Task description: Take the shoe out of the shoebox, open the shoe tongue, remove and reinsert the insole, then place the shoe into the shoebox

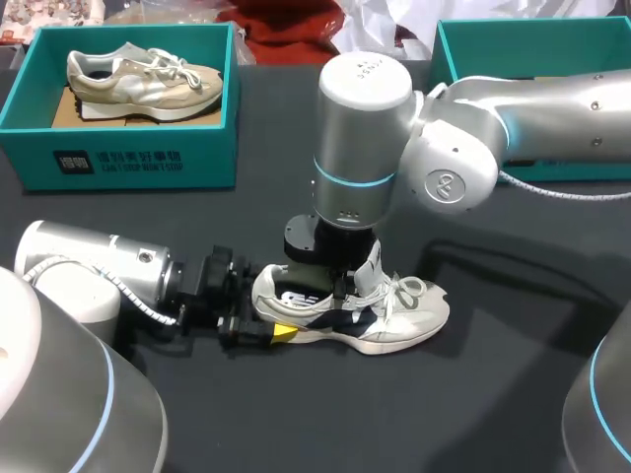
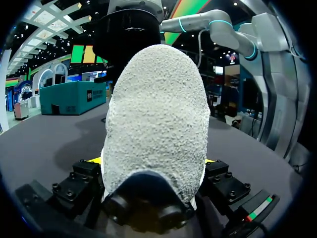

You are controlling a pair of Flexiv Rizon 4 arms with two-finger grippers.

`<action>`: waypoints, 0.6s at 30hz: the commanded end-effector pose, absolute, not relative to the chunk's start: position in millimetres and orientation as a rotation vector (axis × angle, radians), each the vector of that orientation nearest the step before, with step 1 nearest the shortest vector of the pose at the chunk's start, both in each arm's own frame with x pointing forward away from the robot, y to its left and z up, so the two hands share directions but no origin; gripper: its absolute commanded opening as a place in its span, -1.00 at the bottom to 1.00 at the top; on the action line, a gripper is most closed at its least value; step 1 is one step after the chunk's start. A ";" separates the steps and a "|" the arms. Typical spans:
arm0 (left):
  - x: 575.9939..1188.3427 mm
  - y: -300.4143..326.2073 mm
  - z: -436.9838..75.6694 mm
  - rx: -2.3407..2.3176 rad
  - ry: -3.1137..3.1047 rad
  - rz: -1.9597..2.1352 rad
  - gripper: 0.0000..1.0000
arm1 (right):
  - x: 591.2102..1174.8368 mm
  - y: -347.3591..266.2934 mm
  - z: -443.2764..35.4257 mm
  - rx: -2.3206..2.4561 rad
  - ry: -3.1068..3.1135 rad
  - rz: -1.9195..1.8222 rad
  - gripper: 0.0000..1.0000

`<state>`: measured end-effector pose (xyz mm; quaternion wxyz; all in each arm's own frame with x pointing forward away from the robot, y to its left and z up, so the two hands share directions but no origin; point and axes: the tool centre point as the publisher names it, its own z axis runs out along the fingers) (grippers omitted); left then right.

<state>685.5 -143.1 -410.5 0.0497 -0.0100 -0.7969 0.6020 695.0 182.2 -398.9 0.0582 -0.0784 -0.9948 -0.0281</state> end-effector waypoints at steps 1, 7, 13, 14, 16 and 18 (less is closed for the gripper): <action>687.7 -140.2 -413.5 -0.026 -2.431 1.834 -1.00 | 657.9 180.4 -418.2 -0.244 -3.047 -0.090 -1.00; 687.7 -140.2 -413.5 -0.026 -2.431 1.834 -1.00 | 661.9 178.7 -404.6 -0.255 -3.098 -0.099 -1.00; 687.7 -140.2 -413.5 -0.026 -2.431 1.834 -1.00 | 666.8 178.8 -394.3 -0.259 -3.144 -0.131 -1.00; 687.7 -140.2 -413.5 -0.026 -2.431 1.834 -1.00 | 667.3 179.0 -393.0 -0.252 -3.148 -0.138 -1.00; 687.7 -140.2 -413.5 -0.026 -2.431 1.834 -1.00 | 668.4 179.2 -390.7 -0.233 -3.156 -0.160 -1.00; 687.7 -140.2 -413.5 -0.026 -2.431 1.834 -1.00 | 668.8 178.8 -388.9 -0.208 -3.157 -0.192 -1.00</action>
